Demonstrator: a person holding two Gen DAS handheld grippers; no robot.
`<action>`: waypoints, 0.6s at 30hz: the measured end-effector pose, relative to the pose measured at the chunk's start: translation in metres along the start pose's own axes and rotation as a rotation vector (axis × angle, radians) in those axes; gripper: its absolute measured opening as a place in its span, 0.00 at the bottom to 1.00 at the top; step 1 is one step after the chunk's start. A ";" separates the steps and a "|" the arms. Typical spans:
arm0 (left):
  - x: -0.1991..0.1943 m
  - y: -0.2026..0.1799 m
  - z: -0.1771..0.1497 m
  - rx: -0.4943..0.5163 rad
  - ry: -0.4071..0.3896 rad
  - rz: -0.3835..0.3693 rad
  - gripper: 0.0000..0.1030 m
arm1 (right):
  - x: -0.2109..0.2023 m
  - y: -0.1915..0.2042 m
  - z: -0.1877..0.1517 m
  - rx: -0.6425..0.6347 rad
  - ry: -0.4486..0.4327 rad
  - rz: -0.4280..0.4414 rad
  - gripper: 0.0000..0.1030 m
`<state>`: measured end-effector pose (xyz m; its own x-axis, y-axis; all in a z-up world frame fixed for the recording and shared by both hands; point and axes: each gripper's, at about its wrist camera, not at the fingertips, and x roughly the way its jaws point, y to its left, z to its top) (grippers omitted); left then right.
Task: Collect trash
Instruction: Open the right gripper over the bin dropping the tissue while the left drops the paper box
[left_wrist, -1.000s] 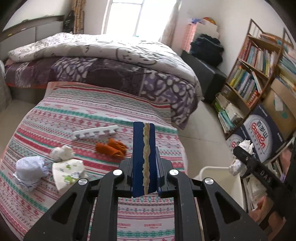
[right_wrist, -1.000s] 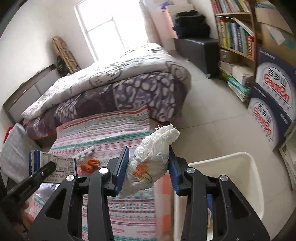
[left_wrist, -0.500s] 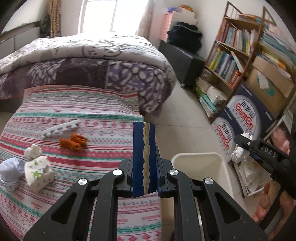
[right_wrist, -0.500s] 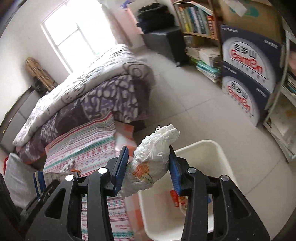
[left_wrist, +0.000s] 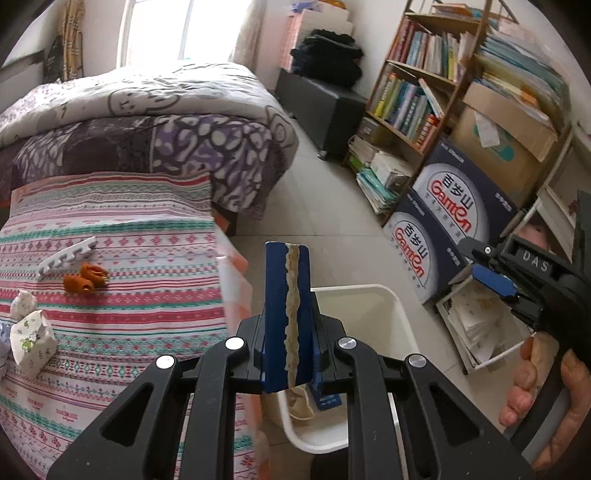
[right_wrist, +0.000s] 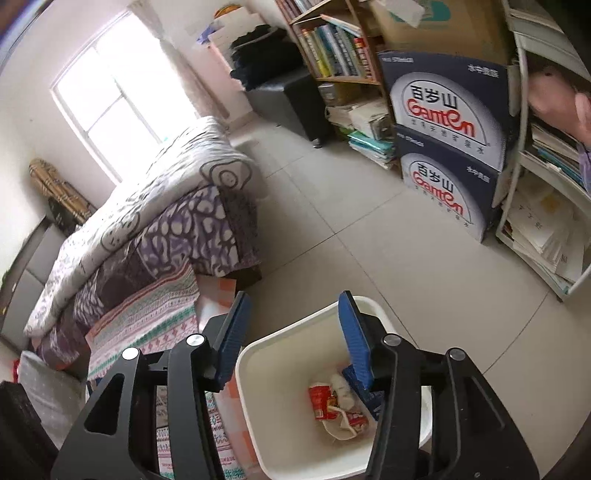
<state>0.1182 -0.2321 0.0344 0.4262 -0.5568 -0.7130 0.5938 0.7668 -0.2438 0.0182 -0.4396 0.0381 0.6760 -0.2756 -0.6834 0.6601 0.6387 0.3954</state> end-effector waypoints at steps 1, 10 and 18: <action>0.001 -0.004 0.000 0.005 0.002 -0.005 0.16 | -0.001 -0.004 0.001 0.010 -0.004 -0.004 0.49; 0.010 -0.032 -0.010 0.059 0.040 -0.041 0.16 | -0.008 -0.027 0.009 0.075 -0.038 -0.038 0.64; 0.013 -0.047 -0.015 0.042 0.075 -0.138 0.43 | -0.020 -0.035 0.013 0.083 -0.108 -0.098 0.86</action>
<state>0.0860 -0.2704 0.0264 0.2875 -0.6295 -0.7219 0.6717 0.6698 -0.3165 -0.0144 -0.4660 0.0456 0.6357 -0.4120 -0.6527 0.7460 0.5450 0.3826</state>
